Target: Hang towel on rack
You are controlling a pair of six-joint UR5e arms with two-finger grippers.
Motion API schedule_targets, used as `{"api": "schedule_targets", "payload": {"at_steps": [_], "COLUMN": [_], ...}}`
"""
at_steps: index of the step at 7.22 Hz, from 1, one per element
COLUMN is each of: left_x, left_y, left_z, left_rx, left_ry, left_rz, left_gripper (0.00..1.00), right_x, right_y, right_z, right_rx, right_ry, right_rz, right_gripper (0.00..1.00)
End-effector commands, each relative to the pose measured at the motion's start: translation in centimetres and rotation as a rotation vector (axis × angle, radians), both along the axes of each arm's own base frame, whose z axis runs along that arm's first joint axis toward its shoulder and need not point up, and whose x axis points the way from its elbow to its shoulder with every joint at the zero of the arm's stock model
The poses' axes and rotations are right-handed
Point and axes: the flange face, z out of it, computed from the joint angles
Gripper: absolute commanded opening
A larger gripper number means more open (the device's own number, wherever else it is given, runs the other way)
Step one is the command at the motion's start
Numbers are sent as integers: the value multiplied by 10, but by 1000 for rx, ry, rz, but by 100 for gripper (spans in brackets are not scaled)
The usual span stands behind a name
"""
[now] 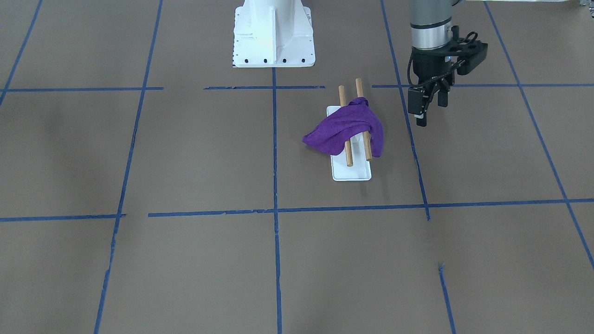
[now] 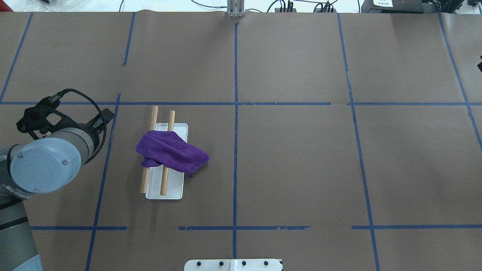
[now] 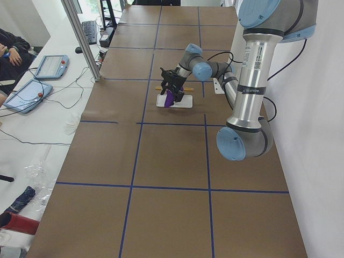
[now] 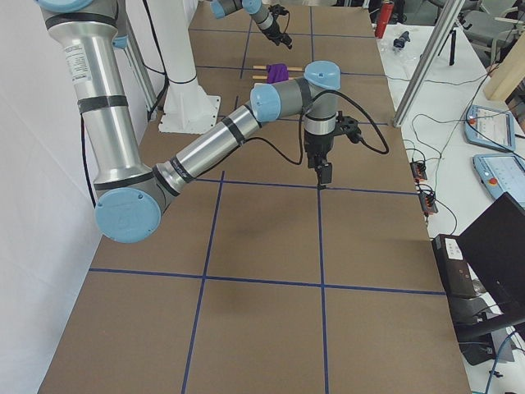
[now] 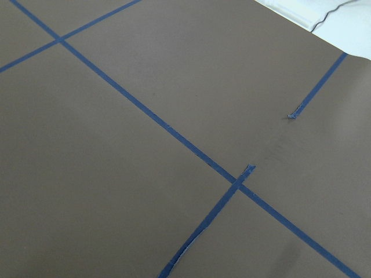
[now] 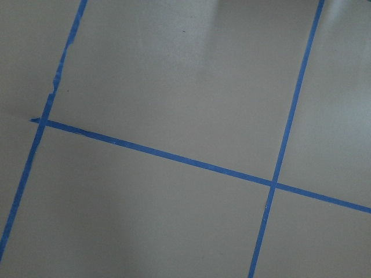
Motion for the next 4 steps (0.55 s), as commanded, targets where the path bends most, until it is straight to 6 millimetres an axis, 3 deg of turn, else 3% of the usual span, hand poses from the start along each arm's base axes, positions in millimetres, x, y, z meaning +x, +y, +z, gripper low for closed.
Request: {"api": "schedule_targets", "payload": {"at_steps": [1, 4], "left_x": [-52, -139], "left_y": [-35, -90], "left_z": [6, 42], "left_rx": [49, 113], "left_ry": [-67, -114], "left_rz": [267, 567], "left_gripper": [100, 100], "right_x": [0, 16], "right_y": [1, 16], "right_z": [12, 37], "right_rx": [-21, -88], "right_ry": [16, -52], "right_rz": [-1, 13], "right_gripper": [100, 100]}}
